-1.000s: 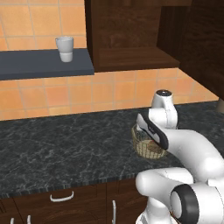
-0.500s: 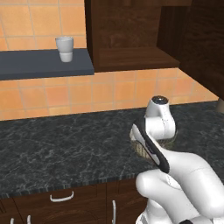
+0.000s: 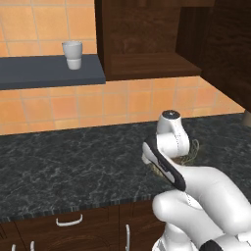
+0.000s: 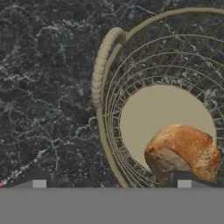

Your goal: Open the cabinet, pick up the bread from the cabinet and place it in the basket. Then move the basket to the dining counter.

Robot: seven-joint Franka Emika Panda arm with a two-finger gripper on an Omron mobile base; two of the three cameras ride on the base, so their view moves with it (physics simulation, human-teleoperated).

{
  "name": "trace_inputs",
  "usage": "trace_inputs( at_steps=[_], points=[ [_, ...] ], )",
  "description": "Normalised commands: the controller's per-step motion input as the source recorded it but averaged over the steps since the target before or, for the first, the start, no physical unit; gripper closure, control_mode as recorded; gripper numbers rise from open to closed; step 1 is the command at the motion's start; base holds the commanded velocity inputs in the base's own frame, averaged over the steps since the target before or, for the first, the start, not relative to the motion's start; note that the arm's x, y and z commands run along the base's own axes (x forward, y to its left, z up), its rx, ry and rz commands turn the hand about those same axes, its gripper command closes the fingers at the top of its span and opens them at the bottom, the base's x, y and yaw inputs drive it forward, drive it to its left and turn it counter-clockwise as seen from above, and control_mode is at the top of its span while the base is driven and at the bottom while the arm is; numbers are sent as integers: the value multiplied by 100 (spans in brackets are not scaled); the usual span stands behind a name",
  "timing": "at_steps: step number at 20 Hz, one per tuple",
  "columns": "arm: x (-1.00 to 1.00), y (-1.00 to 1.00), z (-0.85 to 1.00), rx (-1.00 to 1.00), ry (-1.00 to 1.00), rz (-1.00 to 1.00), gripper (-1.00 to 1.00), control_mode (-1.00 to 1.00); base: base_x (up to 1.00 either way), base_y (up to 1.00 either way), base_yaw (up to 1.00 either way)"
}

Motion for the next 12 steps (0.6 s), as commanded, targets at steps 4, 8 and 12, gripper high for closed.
trace_inputs(
  at_steps=[4,8,12],
  points=[
    [24,3,-9,-1,10,7,-100,-100,0,0,0],
    [28,1,-14,0,5,7,-100,-100,0,0,0],
    [19,2,-31,-1,1,5,-100,-100,0,0,0]
  ],
)
